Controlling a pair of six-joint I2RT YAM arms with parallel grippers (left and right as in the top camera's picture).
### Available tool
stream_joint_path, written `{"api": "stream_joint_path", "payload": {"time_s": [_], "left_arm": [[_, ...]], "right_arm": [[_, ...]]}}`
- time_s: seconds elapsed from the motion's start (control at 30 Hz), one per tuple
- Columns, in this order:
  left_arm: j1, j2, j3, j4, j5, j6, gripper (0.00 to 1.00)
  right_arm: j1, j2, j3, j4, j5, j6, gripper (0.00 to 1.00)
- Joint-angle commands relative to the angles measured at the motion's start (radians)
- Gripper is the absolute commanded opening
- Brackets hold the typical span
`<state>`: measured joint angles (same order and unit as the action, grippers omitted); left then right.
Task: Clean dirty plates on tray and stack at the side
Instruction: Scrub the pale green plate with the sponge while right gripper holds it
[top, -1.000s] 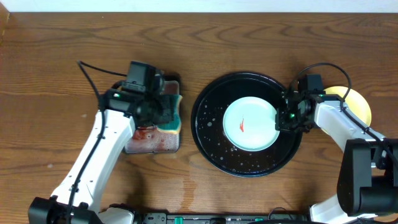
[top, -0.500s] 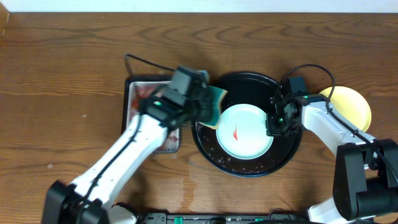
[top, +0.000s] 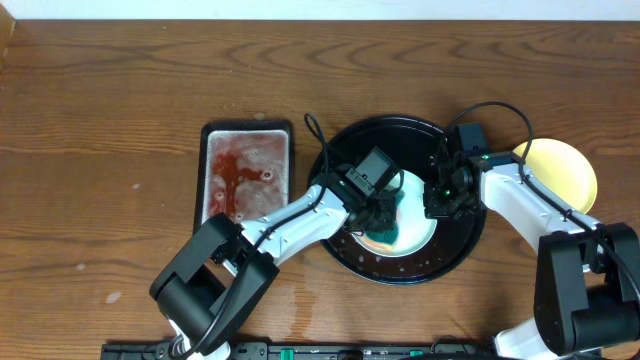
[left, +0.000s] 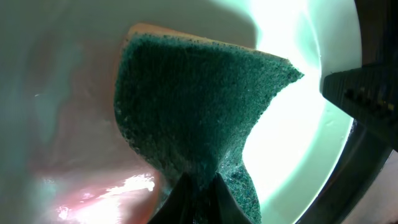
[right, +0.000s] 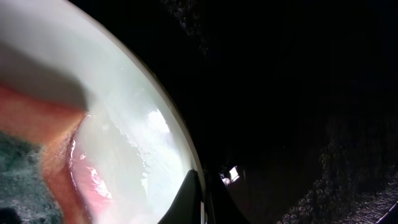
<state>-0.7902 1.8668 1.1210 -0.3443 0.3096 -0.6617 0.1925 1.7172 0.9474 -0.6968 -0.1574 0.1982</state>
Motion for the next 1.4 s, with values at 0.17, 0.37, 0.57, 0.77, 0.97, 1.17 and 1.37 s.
{"api": "stream_joint_path", "payload": {"time_s": [0.17, 0.37, 0.57, 0.77, 0.97, 1.17, 1.37], "left_arm": [[0.002, 0.035, -0.004, -0.191, -0.522, 0.04, 0.08], [0.002, 0.035, 0.039, -0.311, -0.759, 0.068, 0.07], [0.002, 0.042, 0.046, -0.19, -0.436, 0.069, 0.07], [-0.008, 0.121, 0.046, 0.024, 0.071, 0.008, 0.07], [-0.032, 0.168, 0.047, 0.089, 0.249, 0.007, 0.07], [-0.053, 0.16, 0.047, 0.103, 0.249, 0.037, 0.08], [-0.058, 0.16, 0.047, 0.104, 0.294, 0.063, 0.07]], "right_arm": [[0.012, -0.004, 0.003, -0.002, -0.004, 0.01, 0.01], [0.011, -0.004, 0.003, -0.002, -0.004, 0.01, 0.01], [0.011, -0.004, 0.004, -0.003, -0.004, 0.01, 0.01], [0.012, -0.004, 0.004, -0.003, -0.004, 0.011, 0.01], [0.012, -0.004, 0.004, -0.002, -0.004, 0.011, 0.01], [0.012, -0.004, 0.003, -0.002, -0.004, 0.011, 0.01], [0.012, -0.004, 0.003, -0.003, -0.004, 0.011, 0.01]]}}
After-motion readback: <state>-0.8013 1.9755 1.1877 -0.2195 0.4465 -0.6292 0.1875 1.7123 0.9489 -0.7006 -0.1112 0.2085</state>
